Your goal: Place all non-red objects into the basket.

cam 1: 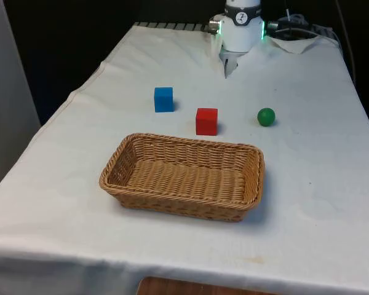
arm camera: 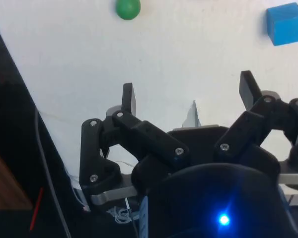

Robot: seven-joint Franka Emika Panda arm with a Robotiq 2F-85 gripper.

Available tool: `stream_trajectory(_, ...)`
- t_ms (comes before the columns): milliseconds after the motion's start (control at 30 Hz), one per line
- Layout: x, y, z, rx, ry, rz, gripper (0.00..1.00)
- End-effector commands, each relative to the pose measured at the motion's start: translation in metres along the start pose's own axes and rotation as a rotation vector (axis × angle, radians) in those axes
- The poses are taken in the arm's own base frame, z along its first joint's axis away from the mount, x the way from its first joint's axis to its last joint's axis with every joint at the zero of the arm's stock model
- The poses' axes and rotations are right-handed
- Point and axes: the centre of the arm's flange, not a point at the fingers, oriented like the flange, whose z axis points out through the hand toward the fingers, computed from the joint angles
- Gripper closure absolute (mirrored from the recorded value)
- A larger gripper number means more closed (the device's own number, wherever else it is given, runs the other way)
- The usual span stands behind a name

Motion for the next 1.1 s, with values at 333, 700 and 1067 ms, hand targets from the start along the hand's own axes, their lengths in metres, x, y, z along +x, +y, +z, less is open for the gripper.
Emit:
stream_trajectory(333,-0.019,0.012,0.001,0.026,0.027,-0.025,0.00)
stream_trajectory(700,-0.038,0.027,0.004,0.046,0.064,-0.054,0.00)
stream_trajectory(1067,-0.050,0.040,0.016,0.026,0.073,-0.098,0.00)
